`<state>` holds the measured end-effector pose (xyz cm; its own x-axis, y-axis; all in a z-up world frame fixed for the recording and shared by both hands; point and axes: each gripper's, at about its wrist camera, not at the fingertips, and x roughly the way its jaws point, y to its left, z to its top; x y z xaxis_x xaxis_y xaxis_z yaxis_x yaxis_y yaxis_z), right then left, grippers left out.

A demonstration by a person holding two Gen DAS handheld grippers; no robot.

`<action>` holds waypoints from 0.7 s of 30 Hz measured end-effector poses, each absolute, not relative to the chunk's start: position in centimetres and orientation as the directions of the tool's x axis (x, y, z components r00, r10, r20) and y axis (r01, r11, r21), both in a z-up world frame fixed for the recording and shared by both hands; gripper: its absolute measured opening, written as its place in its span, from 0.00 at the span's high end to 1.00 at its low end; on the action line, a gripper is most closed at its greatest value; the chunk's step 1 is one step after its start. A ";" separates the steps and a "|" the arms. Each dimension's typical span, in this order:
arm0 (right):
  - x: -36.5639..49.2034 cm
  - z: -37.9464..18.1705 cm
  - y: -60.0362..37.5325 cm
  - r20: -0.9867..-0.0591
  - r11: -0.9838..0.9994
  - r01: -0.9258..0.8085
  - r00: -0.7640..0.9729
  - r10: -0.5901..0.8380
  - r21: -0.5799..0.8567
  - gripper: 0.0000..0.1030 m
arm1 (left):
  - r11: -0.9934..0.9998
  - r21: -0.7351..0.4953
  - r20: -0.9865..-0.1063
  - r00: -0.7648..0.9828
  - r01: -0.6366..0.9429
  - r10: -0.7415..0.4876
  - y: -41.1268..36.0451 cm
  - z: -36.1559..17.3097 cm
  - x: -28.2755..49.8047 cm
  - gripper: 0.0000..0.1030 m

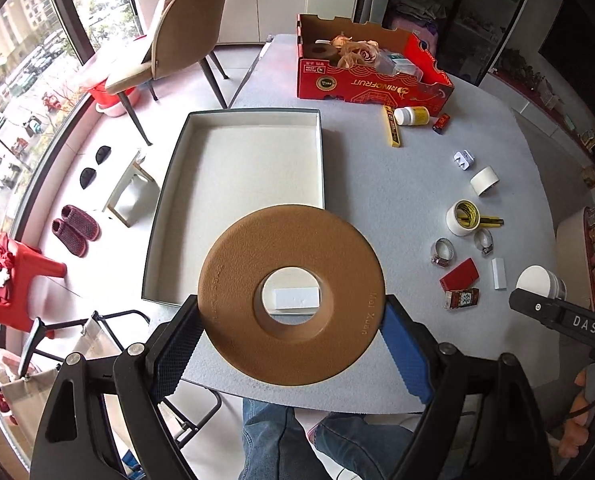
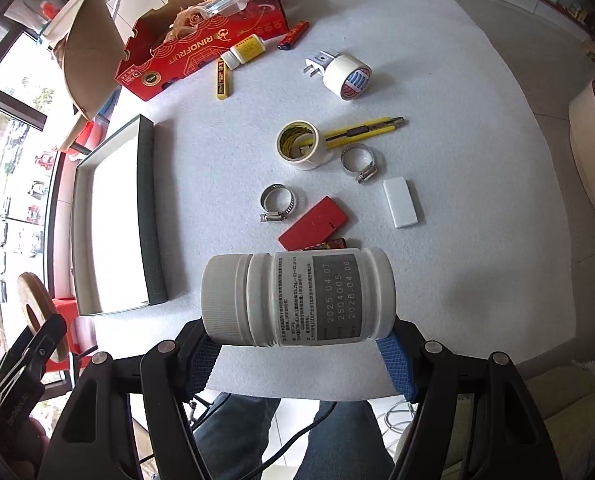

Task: Organize rigid objects
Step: 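Carry the cork ring in left tool and pill bottle in right tool over the tray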

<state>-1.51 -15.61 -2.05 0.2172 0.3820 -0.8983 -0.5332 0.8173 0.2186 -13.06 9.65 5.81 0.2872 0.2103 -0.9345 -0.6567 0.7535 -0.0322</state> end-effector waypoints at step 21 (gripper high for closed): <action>-5.3 -1.5 -1.5 -0.921 0.782 -0.614 0.236 0.308 0.104 0.30 | 0.734 -0.118 -0.949 0.294 -0.669 0.115 22.5 2.3 -13.5 0.14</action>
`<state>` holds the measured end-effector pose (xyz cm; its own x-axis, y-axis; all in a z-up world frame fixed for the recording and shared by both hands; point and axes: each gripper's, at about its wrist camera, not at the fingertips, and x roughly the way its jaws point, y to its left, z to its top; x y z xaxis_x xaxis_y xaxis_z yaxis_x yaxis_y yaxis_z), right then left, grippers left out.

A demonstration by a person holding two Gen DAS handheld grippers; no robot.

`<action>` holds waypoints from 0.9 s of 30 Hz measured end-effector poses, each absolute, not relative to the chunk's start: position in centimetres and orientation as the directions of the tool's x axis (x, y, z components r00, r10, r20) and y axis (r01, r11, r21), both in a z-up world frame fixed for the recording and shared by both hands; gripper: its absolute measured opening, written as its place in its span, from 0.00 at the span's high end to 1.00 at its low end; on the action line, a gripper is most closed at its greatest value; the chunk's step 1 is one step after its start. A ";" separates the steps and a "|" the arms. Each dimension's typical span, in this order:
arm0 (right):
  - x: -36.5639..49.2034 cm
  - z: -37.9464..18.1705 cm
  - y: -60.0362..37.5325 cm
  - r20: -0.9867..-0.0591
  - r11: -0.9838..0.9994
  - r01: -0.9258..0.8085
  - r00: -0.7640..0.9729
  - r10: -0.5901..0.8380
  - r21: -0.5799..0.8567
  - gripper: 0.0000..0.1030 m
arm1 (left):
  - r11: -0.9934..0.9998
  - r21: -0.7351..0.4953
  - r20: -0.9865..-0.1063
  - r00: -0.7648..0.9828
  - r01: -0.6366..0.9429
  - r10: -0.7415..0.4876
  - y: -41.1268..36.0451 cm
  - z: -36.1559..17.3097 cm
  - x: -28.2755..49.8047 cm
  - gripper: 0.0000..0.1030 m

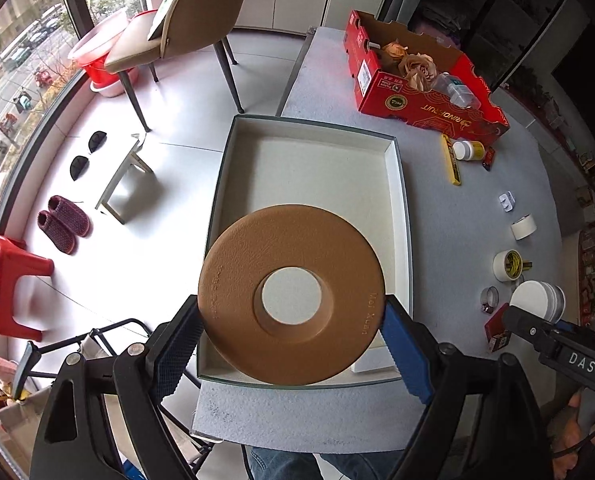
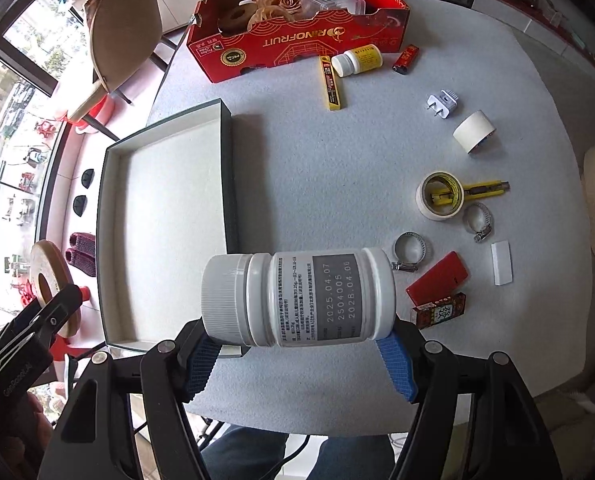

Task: Organize rigid objects
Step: 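Carry the cork ring in left tool and pill bottle in right tool over the tray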

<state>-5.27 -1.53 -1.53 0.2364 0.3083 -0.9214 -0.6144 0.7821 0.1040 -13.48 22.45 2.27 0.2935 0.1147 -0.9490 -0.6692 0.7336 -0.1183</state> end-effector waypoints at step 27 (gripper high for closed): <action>-2.7 -2.7 15.0 -0.937 0.736 -0.644 0.084 0.340 0.209 0.30 | 0.756 -0.058 -0.977 0.195 -0.652 0.092 27.3 -4.7 -9.9 0.14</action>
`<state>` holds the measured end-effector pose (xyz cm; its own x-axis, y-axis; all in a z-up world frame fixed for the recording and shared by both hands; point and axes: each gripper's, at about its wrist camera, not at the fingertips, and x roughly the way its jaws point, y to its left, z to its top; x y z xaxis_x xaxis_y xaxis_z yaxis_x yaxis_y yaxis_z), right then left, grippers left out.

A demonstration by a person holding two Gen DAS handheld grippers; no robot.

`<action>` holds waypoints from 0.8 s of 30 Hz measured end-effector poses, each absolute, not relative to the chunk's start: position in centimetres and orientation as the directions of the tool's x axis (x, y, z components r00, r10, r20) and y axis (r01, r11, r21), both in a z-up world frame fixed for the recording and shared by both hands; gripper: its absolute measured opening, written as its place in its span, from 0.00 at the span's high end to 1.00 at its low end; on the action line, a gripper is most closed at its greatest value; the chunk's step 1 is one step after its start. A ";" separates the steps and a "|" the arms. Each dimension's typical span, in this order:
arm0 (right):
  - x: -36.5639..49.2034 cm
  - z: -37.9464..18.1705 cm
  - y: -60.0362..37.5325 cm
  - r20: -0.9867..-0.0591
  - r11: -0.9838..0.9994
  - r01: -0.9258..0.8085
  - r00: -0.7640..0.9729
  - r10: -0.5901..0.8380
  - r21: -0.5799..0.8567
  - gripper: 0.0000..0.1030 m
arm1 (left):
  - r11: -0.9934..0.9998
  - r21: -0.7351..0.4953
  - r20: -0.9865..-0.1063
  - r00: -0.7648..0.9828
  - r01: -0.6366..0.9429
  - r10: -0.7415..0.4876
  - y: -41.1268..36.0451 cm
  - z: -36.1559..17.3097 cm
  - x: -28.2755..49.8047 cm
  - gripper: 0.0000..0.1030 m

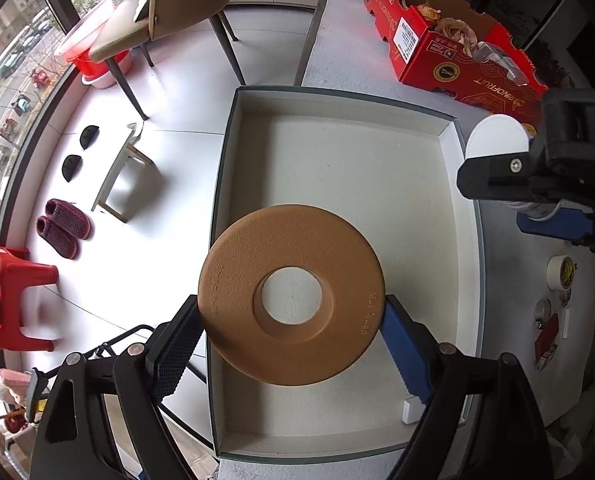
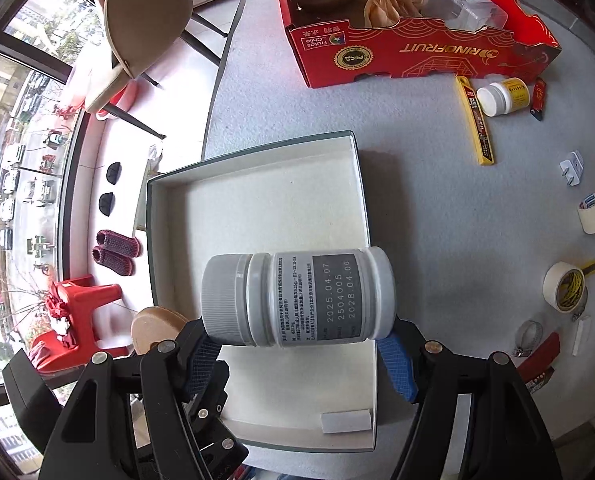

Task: Organize rigid objects
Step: 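Carry the cork ring in left tool and pill bottle in right tool over the tray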

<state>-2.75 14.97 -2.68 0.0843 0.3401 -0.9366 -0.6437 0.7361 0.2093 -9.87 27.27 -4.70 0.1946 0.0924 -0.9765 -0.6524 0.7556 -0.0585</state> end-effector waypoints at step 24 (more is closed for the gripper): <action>-1.4 -5.8 18.8 -0.963 0.755 -0.634 0.062 0.264 0.166 0.30 | 0.758 -0.036 -0.982 0.163 -0.652 0.094 28.4 -6.6 -8.4 0.14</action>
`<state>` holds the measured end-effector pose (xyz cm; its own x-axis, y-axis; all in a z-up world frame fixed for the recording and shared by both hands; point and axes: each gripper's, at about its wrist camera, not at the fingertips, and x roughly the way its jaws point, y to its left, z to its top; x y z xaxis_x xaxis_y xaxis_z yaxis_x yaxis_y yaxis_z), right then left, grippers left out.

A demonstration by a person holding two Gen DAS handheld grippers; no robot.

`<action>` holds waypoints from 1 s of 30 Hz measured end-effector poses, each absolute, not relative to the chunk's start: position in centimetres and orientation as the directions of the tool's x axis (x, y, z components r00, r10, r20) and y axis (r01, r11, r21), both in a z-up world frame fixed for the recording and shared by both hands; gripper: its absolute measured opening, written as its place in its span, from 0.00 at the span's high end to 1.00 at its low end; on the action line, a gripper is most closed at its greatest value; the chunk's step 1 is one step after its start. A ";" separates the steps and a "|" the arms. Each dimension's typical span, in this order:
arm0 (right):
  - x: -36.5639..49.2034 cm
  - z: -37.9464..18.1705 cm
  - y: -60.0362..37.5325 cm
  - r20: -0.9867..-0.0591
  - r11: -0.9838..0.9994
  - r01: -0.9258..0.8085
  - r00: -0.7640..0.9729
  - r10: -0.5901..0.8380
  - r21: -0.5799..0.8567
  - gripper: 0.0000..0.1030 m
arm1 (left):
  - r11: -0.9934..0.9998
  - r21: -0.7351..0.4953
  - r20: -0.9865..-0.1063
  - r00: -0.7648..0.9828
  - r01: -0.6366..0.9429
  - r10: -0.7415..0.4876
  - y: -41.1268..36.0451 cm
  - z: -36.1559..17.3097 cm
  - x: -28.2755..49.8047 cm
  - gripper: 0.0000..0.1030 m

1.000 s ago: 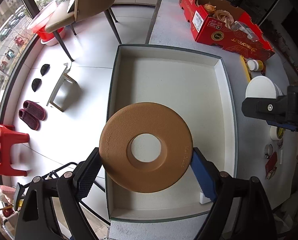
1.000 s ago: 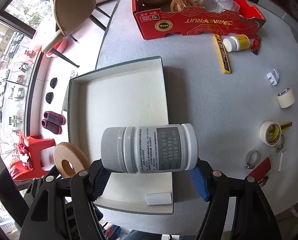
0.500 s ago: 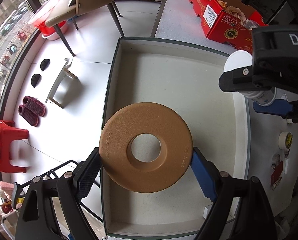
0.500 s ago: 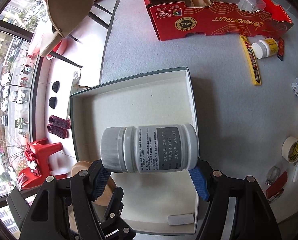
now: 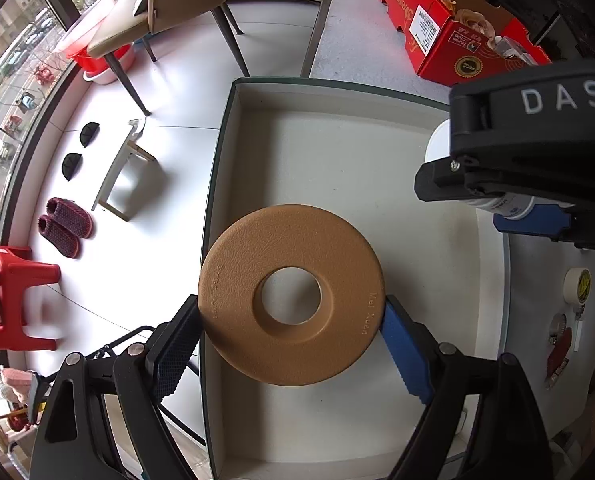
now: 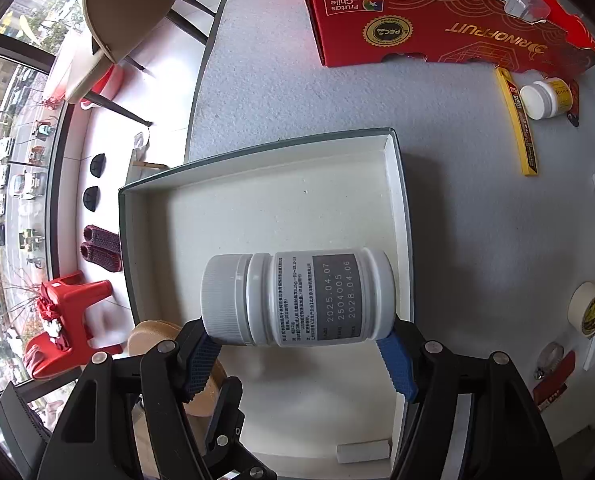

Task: Organize rigid objects
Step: 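Carry the cork ring in left tool and pill bottle in right tool over the tray, then open left tool to drop the ring while right tool releases the bottle into the tray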

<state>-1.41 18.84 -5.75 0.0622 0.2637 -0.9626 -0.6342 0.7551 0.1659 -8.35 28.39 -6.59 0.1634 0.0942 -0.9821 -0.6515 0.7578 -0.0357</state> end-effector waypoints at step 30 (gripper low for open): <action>-0.7 -7.4 19.2 -0.971 0.770 -0.619 0.045 0.233 0.156 0.16 | 0.786 -0.031 -0.990 0.127 -0.618 0.060 27.6 -7.4 -7.9 0.11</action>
<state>-0.72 19.21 -7.41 0.0453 0.2332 -0.9714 -0.6188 0.7699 0.1560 -7.91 27.57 -7.44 0.1269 0.0603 -0.9901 -0.6177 0.7858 -0.0313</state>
